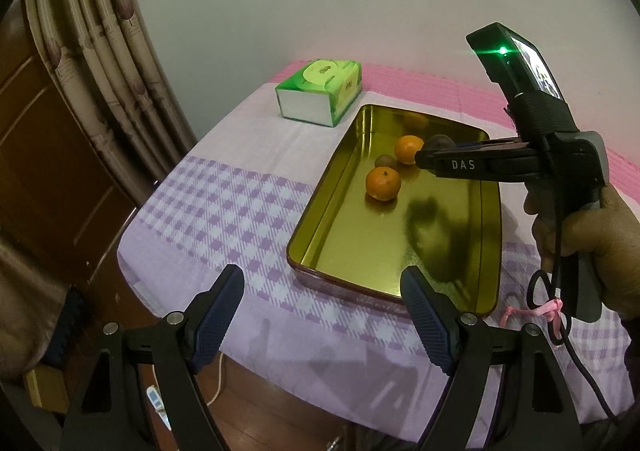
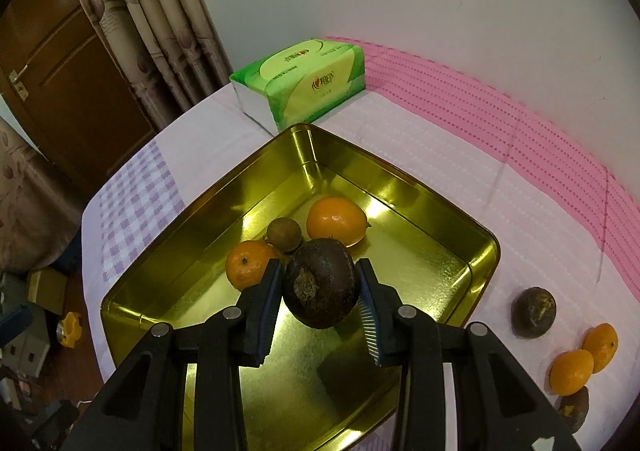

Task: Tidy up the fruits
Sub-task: 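Carry the passion fruit over the tin and release it with the right gripper, then withdraw the right gripper from the tin toward the remaining fruits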

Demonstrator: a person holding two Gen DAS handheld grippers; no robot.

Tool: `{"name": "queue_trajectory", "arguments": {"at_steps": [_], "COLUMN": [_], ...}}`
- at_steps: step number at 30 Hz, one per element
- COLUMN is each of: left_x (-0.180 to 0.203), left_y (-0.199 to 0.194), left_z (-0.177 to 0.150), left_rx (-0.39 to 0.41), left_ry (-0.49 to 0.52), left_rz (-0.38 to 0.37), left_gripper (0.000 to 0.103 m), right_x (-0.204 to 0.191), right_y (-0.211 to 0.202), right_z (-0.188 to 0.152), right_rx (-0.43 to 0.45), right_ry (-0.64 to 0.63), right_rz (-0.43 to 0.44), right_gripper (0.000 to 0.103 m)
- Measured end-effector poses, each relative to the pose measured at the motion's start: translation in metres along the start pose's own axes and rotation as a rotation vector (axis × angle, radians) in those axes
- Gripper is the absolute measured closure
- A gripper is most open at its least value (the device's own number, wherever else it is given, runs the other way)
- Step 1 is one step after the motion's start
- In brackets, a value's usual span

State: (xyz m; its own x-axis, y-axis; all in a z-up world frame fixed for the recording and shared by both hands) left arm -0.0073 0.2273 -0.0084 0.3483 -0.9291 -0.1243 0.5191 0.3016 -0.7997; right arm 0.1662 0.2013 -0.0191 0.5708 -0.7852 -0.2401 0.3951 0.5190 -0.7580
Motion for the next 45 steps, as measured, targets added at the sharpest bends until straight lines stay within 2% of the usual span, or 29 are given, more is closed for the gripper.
{"name": "queue_trajectory", "arguments": {"at_steps": [15,21,27,32,35,41,45], "left_x": [0.001,0.002,0.005,0.009,0.013,0.021,0.026], "left_y": [0.004,0.003,0.002,-0.002,-0.004,-0.008,-0.010], "left_z": [-0.001,-0.001,-0.002,-0.002,-0.002,-0.003,-0.003], "left_rx": [-0.016,-0.016,-0.008,0.010,0.019,0.032,0.042], "left_ry": [0.001,0.009,0.024,0.046,0.061,0.092,0.112], "left_rz": [-0.002,0.001,0.014,0.030,0.039,0.055,0.065], "left_gripper": [0.022,0.022,0.022,0.022,0.022,0.021,0.021], "right_x": [0.000,-0.006,-0.003,0.019,0.043,0.115,0.158], "right_y": [-0.013,-0.043,-0.087,-0.129,-0.153,-0.186,-0.193], "right_z": [0.006,-0.004,-0.037,-0.074,-0.099,-0.155,-0.185], "right_rx": [0.055,0.122,0.183,0.242,0.269,0.274,0.262], "right_ry": [0.024,0.042,0.062,0.092,0.126,0.270,0.373], "right_rz": [0.021,0.060,0.069,0.008,-0.056,-0.209,-0.276], "right_gripper": [0.069,0.068,0.068,0.068,0.062,0.059,0.058]}}
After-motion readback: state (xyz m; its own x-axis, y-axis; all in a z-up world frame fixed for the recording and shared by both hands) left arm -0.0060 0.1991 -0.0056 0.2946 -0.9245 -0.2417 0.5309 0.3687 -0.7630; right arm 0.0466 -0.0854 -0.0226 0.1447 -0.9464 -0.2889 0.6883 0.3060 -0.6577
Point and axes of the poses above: each gripper's, at about its wrist camera, not at the fingertips, and y roughly the way its jaws point, x to its right, z to its top, the point moved 3 cm from there along y, roughly the way its jaws point, and after that the axes turned 3 degrees about y, right-handed, at the moved point
